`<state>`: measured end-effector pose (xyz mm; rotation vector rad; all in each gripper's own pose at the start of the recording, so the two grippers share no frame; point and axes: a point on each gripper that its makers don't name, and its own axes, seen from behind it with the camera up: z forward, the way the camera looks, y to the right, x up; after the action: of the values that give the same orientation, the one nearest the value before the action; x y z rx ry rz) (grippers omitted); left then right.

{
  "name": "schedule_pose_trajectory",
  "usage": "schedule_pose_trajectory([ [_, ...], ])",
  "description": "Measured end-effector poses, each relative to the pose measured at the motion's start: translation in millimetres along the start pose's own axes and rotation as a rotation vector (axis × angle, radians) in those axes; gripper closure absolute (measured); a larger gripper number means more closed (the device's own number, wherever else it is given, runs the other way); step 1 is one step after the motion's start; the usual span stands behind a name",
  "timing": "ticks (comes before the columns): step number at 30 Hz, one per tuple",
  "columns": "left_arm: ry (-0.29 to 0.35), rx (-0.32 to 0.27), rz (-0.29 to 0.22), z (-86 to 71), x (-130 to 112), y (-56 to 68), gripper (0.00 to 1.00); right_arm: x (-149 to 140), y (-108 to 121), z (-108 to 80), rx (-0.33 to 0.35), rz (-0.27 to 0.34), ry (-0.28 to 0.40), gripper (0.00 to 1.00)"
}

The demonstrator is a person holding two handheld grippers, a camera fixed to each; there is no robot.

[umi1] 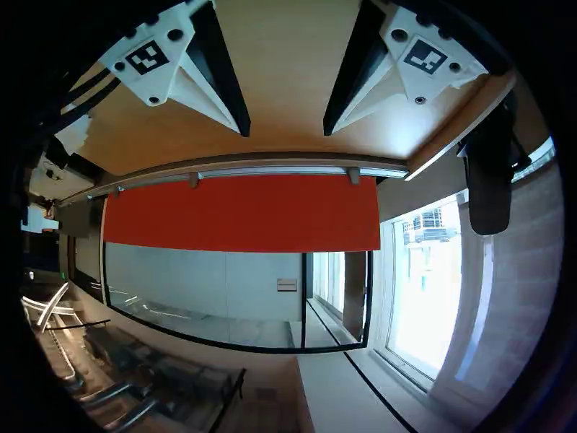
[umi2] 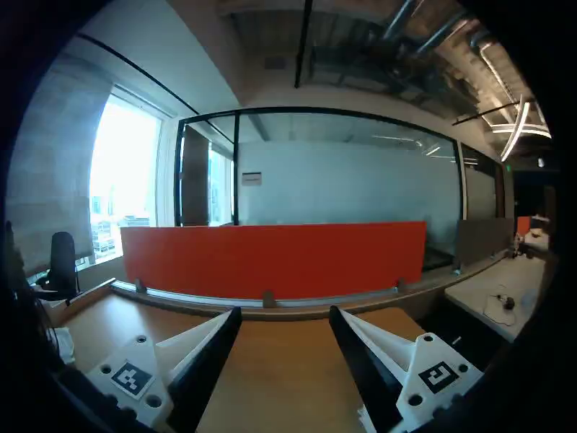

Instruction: Fold towel

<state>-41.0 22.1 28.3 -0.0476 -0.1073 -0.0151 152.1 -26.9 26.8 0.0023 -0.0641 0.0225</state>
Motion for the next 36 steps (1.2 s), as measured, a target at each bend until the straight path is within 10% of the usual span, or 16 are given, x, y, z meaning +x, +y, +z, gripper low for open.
schedule_pose_trajectory([
  [36,0.113,0.011,0.072,-5.0,-96.2,0.3,0.26,-38.4,-12.6,-25.8,-0.022,0.004,0.014,0.06],
])
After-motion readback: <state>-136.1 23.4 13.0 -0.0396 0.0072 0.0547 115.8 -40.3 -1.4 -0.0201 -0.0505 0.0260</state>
